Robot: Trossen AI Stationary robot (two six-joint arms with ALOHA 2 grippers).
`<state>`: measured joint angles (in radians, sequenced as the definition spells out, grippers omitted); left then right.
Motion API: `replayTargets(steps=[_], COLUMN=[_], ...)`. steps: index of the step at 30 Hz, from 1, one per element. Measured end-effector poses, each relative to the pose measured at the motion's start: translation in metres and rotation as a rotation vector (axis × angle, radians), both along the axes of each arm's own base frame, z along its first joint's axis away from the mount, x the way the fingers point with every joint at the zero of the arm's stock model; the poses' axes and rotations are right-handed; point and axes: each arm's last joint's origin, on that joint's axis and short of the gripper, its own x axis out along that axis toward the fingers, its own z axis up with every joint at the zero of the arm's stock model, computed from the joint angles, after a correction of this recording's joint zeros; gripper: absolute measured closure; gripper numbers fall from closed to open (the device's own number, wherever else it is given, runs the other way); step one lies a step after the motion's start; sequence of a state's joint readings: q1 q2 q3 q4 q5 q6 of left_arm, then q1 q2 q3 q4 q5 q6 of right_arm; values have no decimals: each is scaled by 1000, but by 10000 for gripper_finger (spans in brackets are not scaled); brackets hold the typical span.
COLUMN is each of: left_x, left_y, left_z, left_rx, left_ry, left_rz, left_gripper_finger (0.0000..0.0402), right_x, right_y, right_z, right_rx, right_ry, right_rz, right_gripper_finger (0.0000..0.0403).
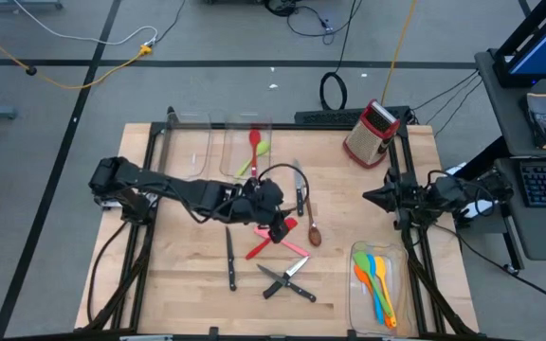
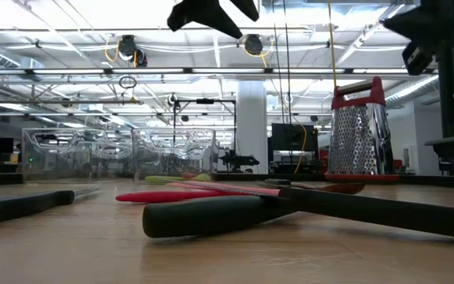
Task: Pick & Place Kitchen Items
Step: Put the brown serving spoon into the top right transparent bin
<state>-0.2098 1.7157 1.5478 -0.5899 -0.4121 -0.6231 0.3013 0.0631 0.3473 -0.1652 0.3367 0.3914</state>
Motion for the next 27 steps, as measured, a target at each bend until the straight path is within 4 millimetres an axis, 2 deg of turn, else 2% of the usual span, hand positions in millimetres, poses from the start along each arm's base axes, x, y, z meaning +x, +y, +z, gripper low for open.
replayTargets(steps=[6,14,18,23,27], left_x=[-6,-16,-17,-19,-19], left_y=[-1,6,6,6,6], left_z=[-5,-14,-15,-12,-13], left_rx=[97,106,118,128,130], left_ry=[102,263,288,296,304], left_rz=[-70,-88,-128,-178,-196], left_gripper_finger=[215,215,215,215,215], right_x=[23,63,82,102,115], right_y=[8,21,26,28,27], right_z=[3,-12,-6,1,5], right_rx=[-109,-171,-219,-334,-406], right_ry=[23,187,269,462,633], right_rz=[28,39,63,74,156], right_gripper_finger=[403,403,403,402,396])
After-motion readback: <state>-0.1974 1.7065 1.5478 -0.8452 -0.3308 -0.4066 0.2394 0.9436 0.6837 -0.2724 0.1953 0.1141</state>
